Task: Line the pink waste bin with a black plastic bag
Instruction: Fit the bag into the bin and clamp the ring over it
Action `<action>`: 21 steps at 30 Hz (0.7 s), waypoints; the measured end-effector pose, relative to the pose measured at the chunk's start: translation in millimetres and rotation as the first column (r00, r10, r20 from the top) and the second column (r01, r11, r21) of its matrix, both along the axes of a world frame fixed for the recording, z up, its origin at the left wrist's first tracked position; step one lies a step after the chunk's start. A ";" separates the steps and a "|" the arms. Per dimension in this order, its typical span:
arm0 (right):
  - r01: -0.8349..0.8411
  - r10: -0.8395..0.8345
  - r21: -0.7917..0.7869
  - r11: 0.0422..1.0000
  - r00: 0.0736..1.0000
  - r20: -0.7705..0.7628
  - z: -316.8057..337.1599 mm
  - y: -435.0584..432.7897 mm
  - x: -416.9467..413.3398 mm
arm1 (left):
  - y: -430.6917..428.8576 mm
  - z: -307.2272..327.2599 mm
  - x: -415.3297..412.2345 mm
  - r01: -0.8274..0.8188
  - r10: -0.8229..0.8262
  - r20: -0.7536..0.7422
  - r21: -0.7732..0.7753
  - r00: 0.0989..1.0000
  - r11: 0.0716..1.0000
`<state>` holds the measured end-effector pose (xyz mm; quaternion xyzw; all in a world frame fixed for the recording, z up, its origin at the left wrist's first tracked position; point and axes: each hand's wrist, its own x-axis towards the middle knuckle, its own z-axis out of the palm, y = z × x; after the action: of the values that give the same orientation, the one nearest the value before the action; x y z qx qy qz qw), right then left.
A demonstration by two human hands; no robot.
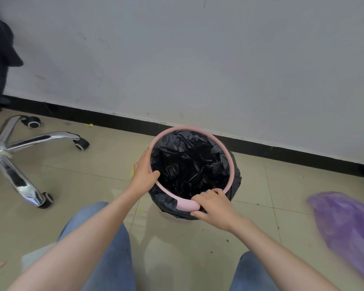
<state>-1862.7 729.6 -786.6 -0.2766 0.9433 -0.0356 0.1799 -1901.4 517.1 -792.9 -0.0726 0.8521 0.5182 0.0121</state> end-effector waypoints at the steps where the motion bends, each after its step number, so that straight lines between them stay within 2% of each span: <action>1: 0.007 -0.008 -0.028 1.000 1.000 -0.012 -0.3 -0.9 2.2 | 0.4 2.2 1.5 -0.005 0.005 0.009 0.033 1.000 0.999; 4: -0.028 0.027 -0.055 0.998 1.000 -0.014 -3.1 -3.9 6.9 | -2.3 -2.1 5.0 -0.008 0.005 0.034 0.091 0.999 0.996; 7: -0.053 0.053 0.004 0.999 0.998 -0.026 -9.6 -4.7 11.3 | -3.6 -12.9 7.1 -0.026 0.023 0.050 0.051 0.998 0.998; 15: -0.027 0.028 -0.030 0.999 1.000 0.011 -4.9 -7.0 4.2 | -1.9 -16.3 1.5 -0.030 0.030 0.005 0.083 1.000 0.996; 21: -0.026 0.027 -0.027 0.999 0.999 0.047 -4.7 -10.3 3.2 | 0.2 -18.2 -0.8 -0.091 0.091 -0.006 0.032 0.996 0.995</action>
<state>-1859.6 719.3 -791.3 -0.2905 0.9345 -0.0521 0.1990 -1902.2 517.3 -811.1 -0.1092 0.8397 0.5318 -0.0134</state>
